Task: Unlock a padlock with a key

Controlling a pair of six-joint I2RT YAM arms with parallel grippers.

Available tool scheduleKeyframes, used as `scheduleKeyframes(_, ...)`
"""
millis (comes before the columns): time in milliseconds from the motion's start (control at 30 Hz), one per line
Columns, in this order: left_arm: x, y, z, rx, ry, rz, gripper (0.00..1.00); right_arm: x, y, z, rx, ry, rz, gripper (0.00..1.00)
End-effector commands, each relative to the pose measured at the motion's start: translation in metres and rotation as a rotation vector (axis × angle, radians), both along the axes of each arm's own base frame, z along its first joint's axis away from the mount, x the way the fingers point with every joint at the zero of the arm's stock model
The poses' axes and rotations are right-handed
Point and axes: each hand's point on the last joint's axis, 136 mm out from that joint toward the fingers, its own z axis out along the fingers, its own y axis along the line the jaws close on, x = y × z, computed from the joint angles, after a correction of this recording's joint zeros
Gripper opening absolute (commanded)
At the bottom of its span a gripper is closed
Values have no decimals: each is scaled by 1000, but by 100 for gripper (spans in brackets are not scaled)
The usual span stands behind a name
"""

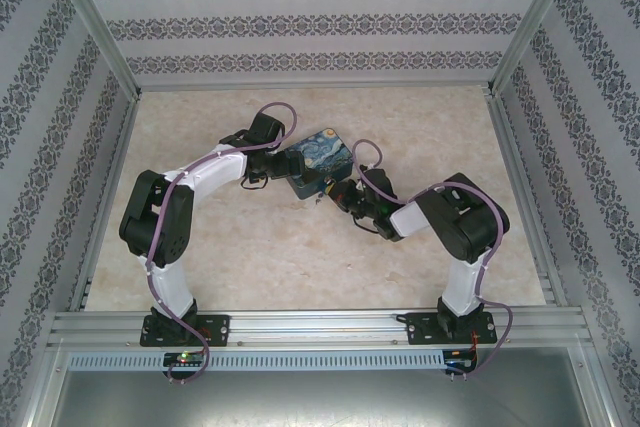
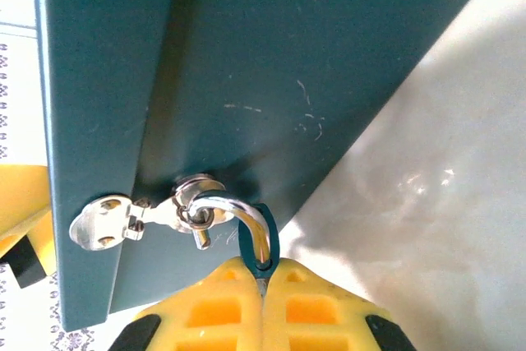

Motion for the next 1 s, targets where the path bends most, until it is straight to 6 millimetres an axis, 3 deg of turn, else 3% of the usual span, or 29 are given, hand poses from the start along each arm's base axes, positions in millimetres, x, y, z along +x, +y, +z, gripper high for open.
scheduleKeyframes(0,-39,18,-50,140,184,-34,95,20,-14,5,6,-14,-57,0)
scheduleKeyframes(267,-40,18,-51,142,191,-37,94,35,-31,10,6,-13,-65,0)
scheduleKeyframes(500,-39,18,-49,140,186,-38,94,23,-50,6,-11,0,-74,0)
scheduleKeyframes(700,-37,18,-49,151,191,-50,94,27,-43,15,-3,-12,-12,0)
scheduleKeyframes(967,-37,18,-52,182,207,-70,94,26,-33,3,-31,81,63,0)
